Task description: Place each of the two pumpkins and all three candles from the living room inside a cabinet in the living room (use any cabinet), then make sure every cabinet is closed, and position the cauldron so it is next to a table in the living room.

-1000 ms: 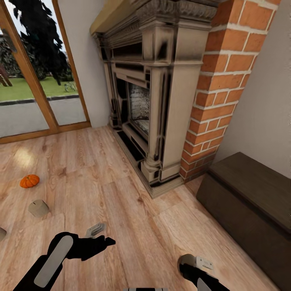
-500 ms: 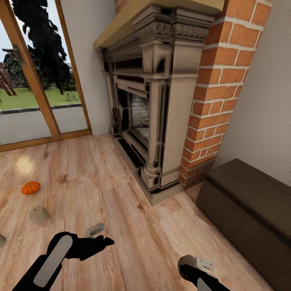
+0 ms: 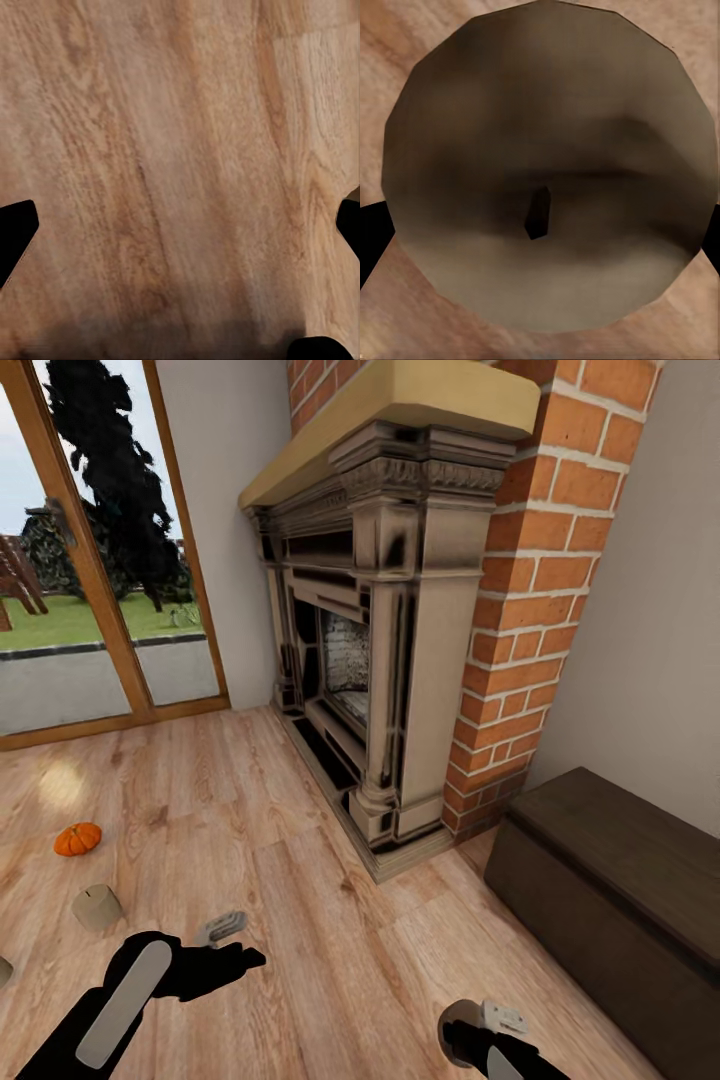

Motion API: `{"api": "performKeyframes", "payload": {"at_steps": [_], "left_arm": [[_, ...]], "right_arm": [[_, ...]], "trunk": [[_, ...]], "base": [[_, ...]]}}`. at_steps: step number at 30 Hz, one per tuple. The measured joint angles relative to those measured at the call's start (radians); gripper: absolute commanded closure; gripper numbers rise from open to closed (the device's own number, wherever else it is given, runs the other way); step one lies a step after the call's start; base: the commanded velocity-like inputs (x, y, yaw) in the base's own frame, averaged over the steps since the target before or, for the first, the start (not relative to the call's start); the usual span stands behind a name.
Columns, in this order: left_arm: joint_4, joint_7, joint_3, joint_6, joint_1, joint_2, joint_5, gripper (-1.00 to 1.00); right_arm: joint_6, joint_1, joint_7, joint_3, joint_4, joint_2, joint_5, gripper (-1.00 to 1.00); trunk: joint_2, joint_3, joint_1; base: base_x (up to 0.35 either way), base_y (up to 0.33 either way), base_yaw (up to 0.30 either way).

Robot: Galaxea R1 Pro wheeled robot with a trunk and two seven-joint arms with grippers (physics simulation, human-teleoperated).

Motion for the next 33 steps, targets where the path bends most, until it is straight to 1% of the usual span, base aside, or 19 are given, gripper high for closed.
{"api": "performKeyframes", "payload": {"at_steps": [3,11,33], "left_arm": [[0.0,0.0,0.001,0.0,-0.001,0.002,-0.009,-1.0],[0.0,0.001,0.002,-0.001,-0.001,0.001,-0.013,-1.0],[0.0,0.0,0.002,-0.001,-0.001,-0.003,-0.012,-1.0]], "right_arm": [[0.001,0.0,-0.004,-0.001,0.0,0.0,0.001,1.0],[-0.001,0.0,-0.006,-0.001,0.0,-0.001,0.0,1.0],[-0.001,0.0,-0.006,0.0,0.0,0.001,0.0,1.0]], "trunk": [[0.021,0.009,-0.012],[0.077,0.034,-0.042],[0.231,0.097,-0.126]], "base": [[0.0,0.0,0.0],[0.0,0.0,0.031],[-0.02,0.0,0.268]]}}
